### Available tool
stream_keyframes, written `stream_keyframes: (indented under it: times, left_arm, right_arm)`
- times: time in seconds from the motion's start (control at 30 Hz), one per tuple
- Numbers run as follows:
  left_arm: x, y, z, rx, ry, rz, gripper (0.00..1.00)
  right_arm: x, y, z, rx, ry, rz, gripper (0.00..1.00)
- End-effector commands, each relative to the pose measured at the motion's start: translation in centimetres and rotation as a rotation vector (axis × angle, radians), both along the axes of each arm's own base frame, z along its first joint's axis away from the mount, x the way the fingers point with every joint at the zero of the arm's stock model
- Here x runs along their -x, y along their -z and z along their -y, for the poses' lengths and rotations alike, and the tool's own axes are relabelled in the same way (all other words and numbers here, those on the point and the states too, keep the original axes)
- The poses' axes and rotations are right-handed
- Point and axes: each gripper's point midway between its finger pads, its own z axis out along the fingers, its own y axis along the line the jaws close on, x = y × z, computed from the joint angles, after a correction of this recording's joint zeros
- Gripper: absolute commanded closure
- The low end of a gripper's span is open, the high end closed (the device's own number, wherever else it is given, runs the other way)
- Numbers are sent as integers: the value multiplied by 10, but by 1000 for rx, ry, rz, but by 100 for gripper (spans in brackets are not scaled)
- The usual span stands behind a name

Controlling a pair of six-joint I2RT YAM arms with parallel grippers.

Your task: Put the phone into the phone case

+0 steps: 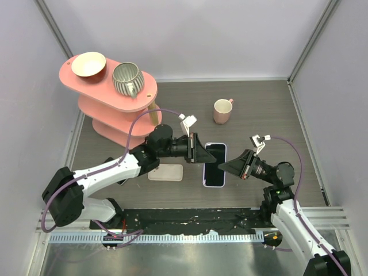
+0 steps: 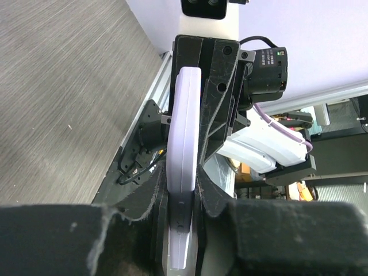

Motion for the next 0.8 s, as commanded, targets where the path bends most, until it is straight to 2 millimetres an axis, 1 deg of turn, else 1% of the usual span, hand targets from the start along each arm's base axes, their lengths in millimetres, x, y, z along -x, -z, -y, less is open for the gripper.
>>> stream_keyframes:
  times: [0.0, 0.03, 0.07, 0.1, 0.13, 0.17, 0.2, 0.23, 0.27, 0.3, 0.33, 0.37, 0.4, 0.43, 0.47, 0.5, 0.53, 0.57, 0.6, 0.63, 0.67, 0.7, 0.73, 0.77]
  left_arm:
    - [-17, -25, -9, 22, -100, 109, 76]
    - [-20, -25, -11, 11, -115, 126, 60]
    - [-19, -31, -14, 13, -122, 140, 54]
    - [-18, -25, -17, -20, -127, 132, 51]
    - [-22, -28, -21, -31, -148, 156, 45]
    - [-19, -36, -27, -27, -157, 179, 41]
    - [-19, -30, -32, -64, -170, 170, 36]
    - [-20, -34, -36, -75, -187, 193, 26]
    - [-23, -40, -43, -81, -221, 214, 21]
    - [-21, -35, -49, -118, -227, 205, 18]
    - [-21, -42, -52, -124, -236, 222, 9]
    - [-22, -44, -57, -138, -251, 244, 5]
    - [-17, -46, -65, -159, -253, 246, 1]
    - [-15, -52, -70, -160, -257, 261, 0]
    - [-10, -50, -78, -185, -252, 278, 0]
    - [-4, -59, -89, -172, -268, 303, 0]
    - [-1, -59, -97, -179, -283, 312, 0]
    - [3, -51, -108, -220, -293, 309, 0]
    - [1, -45, -119, -253, -336, 313, 0]
    - [9, -53, -134, -236, -362, 338, 0]
    - [14, -42, -147, -284, -376, 326, 0]
    - [15, -37, -159, -309, -405, 340, 0]
    - [23, -43, -174, -291, -430, 361, 0]
    - [30, -37, -185, -310, -437, 358, 0]
  right_arm:
    - [1, -28, 0, -26, 0, 80, 99]
    - [1, -31, 0, -28, 0, 87, 99]
    - [1, -32, 0, -28, 1, 81, 99]
    - [1, -36, 0, -28, 2, 85, 99]
    - [2, -37, 0, -24, -2, 84, 99]
    - [1, -37, 0, -16, -1, 73, 99]
    - [3, -40, 0, -15, 1, 84, 99]
    - [2, -36, 0, -3, 3, 58, 99]
    - [1, -35, 0, 13, 13, 78, 99]
    - [0, -36, 1, 22, 24, 83, 99]
    - [-1, -34, 1, 35, 32, 86, 99]
    - [-4, -23, 2, 68, 45, 37, 99]
    - [-13, -22, 4, 106, 96, 73, 99]
    - [-19, -3, 6, 165, 120, -4, 99]
    - [-24, -5, 8, 193, 148, 6, 99]
    - [-31, 1, 10, 230, 176, 13, 99]
    - [-37, 4, 12, 252, 202, -4, 99]
    - [-44, 12, 12, 286, 206, -58, 99]
    - [-51, 16, 14, 324, 221, -41, 99]
    - [-57, 33, 19, 381, 256, -123, 99]
    - [-67, 41, 21, 432, 273, -162, 99]
    - [-73, 49, 24, 474, 289, -186, 99]
    - [-79, 62, 31, 542, 316, -210, 99]
    - [-86, 68, 31, 568, 313, -241, 99]
